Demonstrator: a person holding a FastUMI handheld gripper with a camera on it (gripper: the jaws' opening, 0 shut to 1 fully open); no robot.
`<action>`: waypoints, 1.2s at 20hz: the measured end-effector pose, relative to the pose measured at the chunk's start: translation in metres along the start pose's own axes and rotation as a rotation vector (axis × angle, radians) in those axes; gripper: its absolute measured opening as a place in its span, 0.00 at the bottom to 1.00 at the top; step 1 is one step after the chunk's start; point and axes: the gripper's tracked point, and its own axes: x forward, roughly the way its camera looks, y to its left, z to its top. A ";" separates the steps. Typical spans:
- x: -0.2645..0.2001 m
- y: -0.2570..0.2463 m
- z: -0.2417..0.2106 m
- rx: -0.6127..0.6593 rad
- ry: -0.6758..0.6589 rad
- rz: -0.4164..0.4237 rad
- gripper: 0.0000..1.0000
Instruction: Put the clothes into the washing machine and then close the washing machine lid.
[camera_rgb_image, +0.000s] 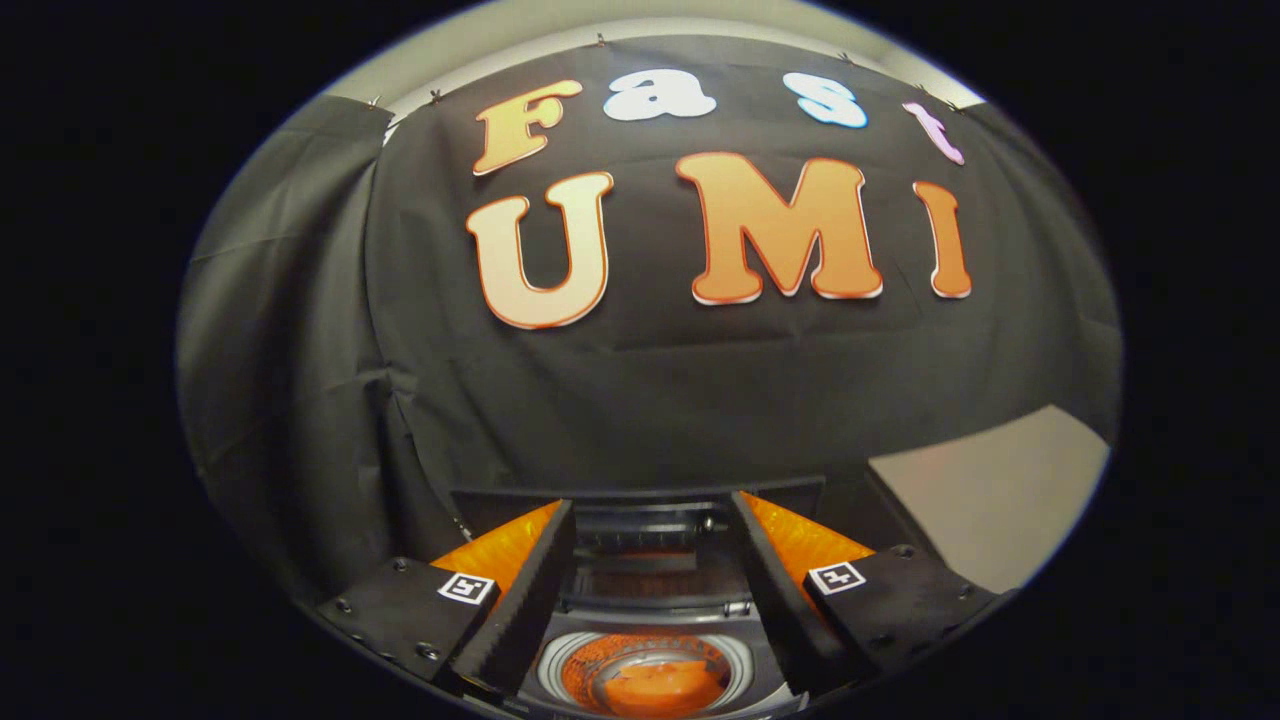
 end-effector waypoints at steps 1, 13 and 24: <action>0.009 -0.001 0.014 -0.007 -0.013 0.002 0.98; 0.123 -0.040 0.014 -0.039 0.061 -0.050 0.98; 0.168 -0.064 -0.042 0.020 0.211 -0.088 0.99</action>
